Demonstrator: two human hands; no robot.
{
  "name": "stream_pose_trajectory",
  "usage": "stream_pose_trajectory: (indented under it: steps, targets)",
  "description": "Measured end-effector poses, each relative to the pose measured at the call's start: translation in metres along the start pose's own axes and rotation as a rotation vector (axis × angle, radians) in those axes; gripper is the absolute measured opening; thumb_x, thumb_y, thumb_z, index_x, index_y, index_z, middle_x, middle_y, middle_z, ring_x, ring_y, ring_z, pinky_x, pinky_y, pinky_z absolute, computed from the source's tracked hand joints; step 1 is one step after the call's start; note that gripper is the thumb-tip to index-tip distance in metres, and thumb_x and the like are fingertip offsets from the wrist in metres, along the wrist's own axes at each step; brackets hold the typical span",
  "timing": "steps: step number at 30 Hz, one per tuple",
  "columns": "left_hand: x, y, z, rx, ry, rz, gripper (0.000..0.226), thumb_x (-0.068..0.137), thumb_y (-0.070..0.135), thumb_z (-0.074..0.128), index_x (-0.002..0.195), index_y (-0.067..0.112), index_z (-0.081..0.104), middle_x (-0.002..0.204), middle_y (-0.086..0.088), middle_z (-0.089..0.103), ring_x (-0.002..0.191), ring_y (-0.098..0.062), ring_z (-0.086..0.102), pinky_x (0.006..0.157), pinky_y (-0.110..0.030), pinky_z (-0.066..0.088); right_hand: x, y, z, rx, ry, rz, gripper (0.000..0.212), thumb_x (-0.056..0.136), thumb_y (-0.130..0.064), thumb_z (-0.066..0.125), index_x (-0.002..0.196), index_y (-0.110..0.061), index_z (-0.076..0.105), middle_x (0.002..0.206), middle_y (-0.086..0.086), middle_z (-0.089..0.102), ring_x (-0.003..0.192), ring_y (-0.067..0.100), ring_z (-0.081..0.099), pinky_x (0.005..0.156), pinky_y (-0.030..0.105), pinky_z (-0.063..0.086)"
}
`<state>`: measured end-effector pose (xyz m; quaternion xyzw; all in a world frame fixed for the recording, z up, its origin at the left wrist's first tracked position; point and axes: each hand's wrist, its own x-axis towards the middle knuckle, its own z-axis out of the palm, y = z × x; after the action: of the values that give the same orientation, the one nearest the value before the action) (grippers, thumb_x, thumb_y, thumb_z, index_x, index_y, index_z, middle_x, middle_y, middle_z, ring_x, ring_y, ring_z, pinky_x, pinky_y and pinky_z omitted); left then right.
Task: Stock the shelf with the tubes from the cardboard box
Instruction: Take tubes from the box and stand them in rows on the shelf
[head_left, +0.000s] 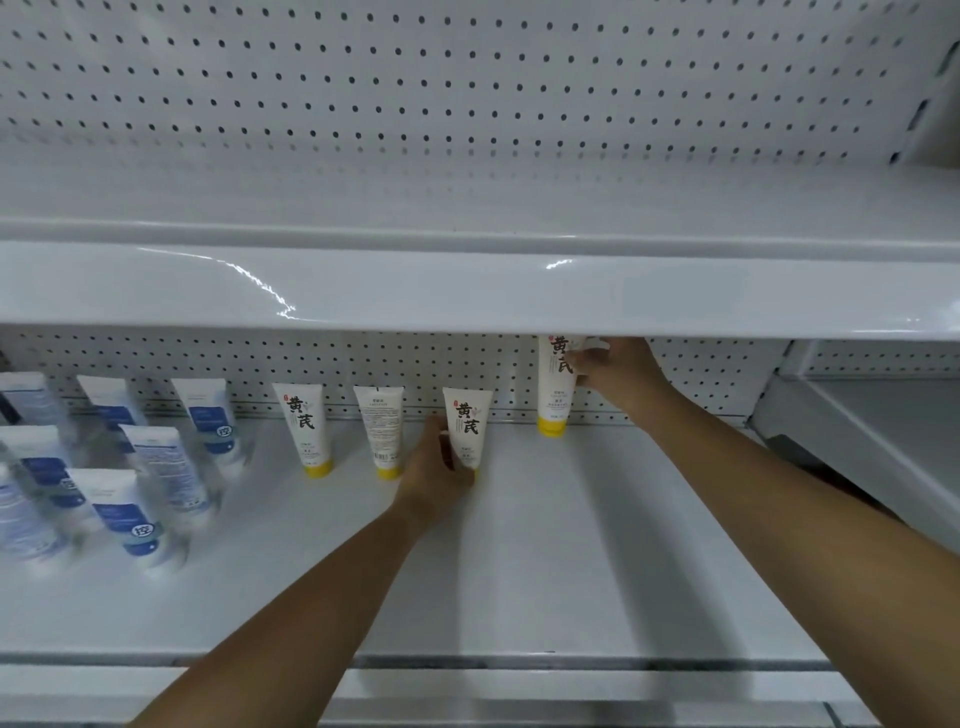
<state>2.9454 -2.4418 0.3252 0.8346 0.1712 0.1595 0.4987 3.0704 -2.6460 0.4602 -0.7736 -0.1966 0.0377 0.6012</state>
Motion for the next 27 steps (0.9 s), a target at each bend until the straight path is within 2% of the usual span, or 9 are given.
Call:
stream_pose_trajectory:
  steps: [2, 7, 11, 15, 18, 21, 24, 27]
  targets:
    - [-0.001, 0.001, 0.001, -0.01, -0.001, -0.002, 0.058, 0.076, 0.004, 0.072, 0.121, 0.028, 0.046, 0.097, 0.021, 0.06, 0.095, -0.007, 0.064, 0.067, -0.013, 0.047, -0.001, 0.001, -0.001, -0.016, -0.001, -0.003, 0.028, 0.089, -0.002, 0.066, 0.115, 0.002, 0.057, 0.105, 0.013, 0.069, 0.095, 0.024, 0.07, 0.086, 0.048, 0.058]
    - [-0.003, 0.001, 0.001, -0.026, -0.01, -0.006, 0.057, 0.076, 0.004, 0.072, 0.118, 0.03, 0.045, 0.098, 0.019, 0.06, 0.095, -0.008, 0.063, 0.068, -0.014, 0.047, -0.003, 0.004, -0.004, -0.06, 0.006, -0.024, 0.029, 0.087, -0.002, 0.068, 0.114, 0.0, 0.059, 0.118, 0.01, 0.063, 0.098, 0.025, 0.069, 0.08, 0.049, 0.059]
    - [-0.005, -0.003, 0.002, -0.024, -0.017, -0.003, 0.058, 0.075, 0.005, 0.071, 0.122, 0.029, 0.047, 0.103, 0.016, 0.063, 0.1, -0.01, 0.064, 0.081, -0.025, 0.053, -0.007, 0.004, -0.005, -0.066, 0.001, -0.045, 0.028, 0.087, 0.0, 0.067, 0.114, 0.0, 0.059, 0.118, 0.01, 0.063, 0.1, 0.025, 0.068, 0.079, 0.047, 0.06]
    - [-0.011, -0.005, -0.002, -0.078, 0.007, -0.019, 0.062, 0.073, 0.011, 0.075, 0.127, 0.028, 0.051, 0.106, 0.01, 0.066, 0.1, -0.012, 0.066, 0.085, -0.034, 0.058, -0.009, 0.002, -0.01, -0.075, 0.001, -0.068, 0.025, 0.087, -0.001, 0.067, 0.111, -0.001, 0.061, 0.115, 0.008, 0.065, 0.095, 0.025, 0.069, 0.079, 0.052, 0.059]
    - [-0.027, -0.003, -0.006, -0.148, 0.149, -0.058, 0.072, 0.067, 0.017, 0.087, 0.13, 0.024, 0.052, 0.112, 0.007, 0.06, 0.1, -0.012, 0.061, 0.083, -0.027, 0.055, -0.01, -0.001, -0.014, -0.052, 0.002, -0.063, 0.026, 0.087, 0.0, 0.066, 0.113, 0.0, 0.06, 0.116, 0.009, 0.065, 0.096, 0.026, 0.069, 0.08, 0.053, 0.059]
    - [-0.053, 0.007, -0.005, -0.228, 0.29, 0.016, 0.049, 0.071, 0.016, 0.086, 0.112, 0.022, 0.06, 0.107, 0.01, 0.064, 0.092, -0.01, 0.063, 0.073, -0.021, 0.052, -0.014, -0.001, -0.015, -0.017, -0.01, -0.071, 0.027, 0.087, 0.003, 0.065, 0.112, -0.001, 0.056, 0.116, 0.011, 0.063, 0.097, 0.029, 0.069, 0.08, 0.055, 0.058]
    - [-0.067, 0.024, 0.006, -0.324, 0.258, 0.098, 0.036, 0.074, 0.009, 0.083, 0.101, 0.023, 0.063, 0.097, 0.007, 0.069, 0.084, -0.013, 0.066, 0.074, -0.028, 0.057, -0.023, -0.001, -0.015, 0.024, -0.042, -0.087, 0.033, 0.086, 0.008, 0.062, 0.109, -0.014, 0.054, 0.114, 0.014, 0.061, 0.098, 0.032, 0.068, 0.08, 0.055, 0.058]
    - [-0.066, 0.048, 0.022, -0.345, 0.167, 0.16, 0.043, 0.074, 0.007, 0.083, 0.108, 0.024, 0.063, 0.102, 0.003, 0.069, 0.09, -0.013, 0.067, 0.079, -0.024, 0.057, -0.03, 0.003, -0.011, 0.024, -0.067, -0.115, 0.038, 0.084, 0.01, 0.062, 0.11, -0.017, 0.053, 0.113, 0.013, 0.061, 0.099, 0.037, 0.067, 0.076, 0.057, 0.058]
